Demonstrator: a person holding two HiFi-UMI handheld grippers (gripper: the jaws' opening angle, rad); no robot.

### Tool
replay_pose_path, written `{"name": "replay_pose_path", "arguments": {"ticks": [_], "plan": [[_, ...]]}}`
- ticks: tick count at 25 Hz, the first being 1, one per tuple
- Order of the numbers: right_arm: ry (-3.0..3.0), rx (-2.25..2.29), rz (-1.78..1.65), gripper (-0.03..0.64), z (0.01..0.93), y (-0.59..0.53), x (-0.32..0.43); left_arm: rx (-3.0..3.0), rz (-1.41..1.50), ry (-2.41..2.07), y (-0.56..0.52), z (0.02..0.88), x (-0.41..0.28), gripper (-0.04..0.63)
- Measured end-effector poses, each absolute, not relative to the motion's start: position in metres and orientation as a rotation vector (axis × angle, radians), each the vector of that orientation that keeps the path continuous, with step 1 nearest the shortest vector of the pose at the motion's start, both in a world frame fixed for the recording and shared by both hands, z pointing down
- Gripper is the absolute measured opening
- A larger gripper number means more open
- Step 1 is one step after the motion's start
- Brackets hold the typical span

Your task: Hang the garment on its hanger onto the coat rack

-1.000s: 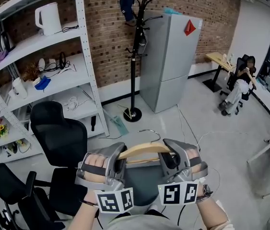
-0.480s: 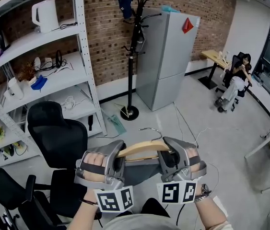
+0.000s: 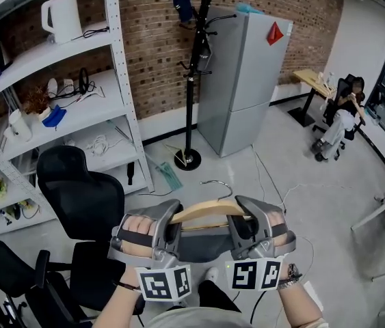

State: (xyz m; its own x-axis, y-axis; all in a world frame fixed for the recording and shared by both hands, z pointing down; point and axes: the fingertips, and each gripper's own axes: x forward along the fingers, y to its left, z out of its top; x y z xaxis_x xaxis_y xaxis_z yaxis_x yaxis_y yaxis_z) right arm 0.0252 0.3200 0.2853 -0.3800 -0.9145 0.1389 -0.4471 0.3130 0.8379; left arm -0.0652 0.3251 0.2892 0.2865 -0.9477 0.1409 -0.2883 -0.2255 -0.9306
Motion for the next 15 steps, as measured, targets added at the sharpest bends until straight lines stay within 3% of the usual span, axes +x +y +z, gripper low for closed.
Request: {"name": "replay_pose_path", "arguments": {"ticks": [15], "plan": [[-2.053,1.086,-0.989,0.104,0.294,0.195,0.063,-1.670,-1.060,1.228,0.210,0.298,-0.026,0.067]]}}
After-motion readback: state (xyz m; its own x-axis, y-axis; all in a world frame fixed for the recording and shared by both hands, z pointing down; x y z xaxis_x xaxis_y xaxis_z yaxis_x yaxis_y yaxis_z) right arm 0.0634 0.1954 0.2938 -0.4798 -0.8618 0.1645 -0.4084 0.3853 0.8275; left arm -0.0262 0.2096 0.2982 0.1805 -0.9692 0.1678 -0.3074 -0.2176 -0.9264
